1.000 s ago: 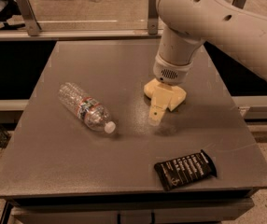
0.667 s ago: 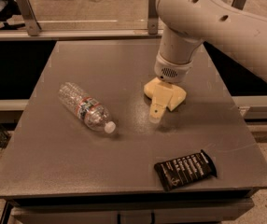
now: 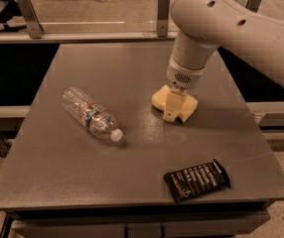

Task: Pick sponge

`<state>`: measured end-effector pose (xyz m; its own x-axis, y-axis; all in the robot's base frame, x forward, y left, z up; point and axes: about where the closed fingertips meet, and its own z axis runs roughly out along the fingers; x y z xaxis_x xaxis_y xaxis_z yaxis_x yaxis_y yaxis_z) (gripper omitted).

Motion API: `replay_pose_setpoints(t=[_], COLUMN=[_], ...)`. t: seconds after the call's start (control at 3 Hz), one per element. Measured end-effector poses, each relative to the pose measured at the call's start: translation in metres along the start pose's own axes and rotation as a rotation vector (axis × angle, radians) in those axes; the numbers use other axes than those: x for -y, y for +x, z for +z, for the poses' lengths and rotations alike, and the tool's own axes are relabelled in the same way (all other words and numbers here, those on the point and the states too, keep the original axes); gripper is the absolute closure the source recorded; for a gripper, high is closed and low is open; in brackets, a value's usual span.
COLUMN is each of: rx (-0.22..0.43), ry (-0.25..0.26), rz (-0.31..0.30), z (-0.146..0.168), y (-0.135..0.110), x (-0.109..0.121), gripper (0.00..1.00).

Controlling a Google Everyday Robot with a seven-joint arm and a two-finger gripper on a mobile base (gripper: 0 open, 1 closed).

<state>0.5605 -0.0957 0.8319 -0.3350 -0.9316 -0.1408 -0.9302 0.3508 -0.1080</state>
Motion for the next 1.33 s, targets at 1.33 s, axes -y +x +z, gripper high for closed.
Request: replay_pose_setpoints(t=[1.33], rx=[0.211], ry=[-0.043], rz=[-0.020], z=[-0.064], y=[-0.006], x=[0.023], gripper=[1.00])
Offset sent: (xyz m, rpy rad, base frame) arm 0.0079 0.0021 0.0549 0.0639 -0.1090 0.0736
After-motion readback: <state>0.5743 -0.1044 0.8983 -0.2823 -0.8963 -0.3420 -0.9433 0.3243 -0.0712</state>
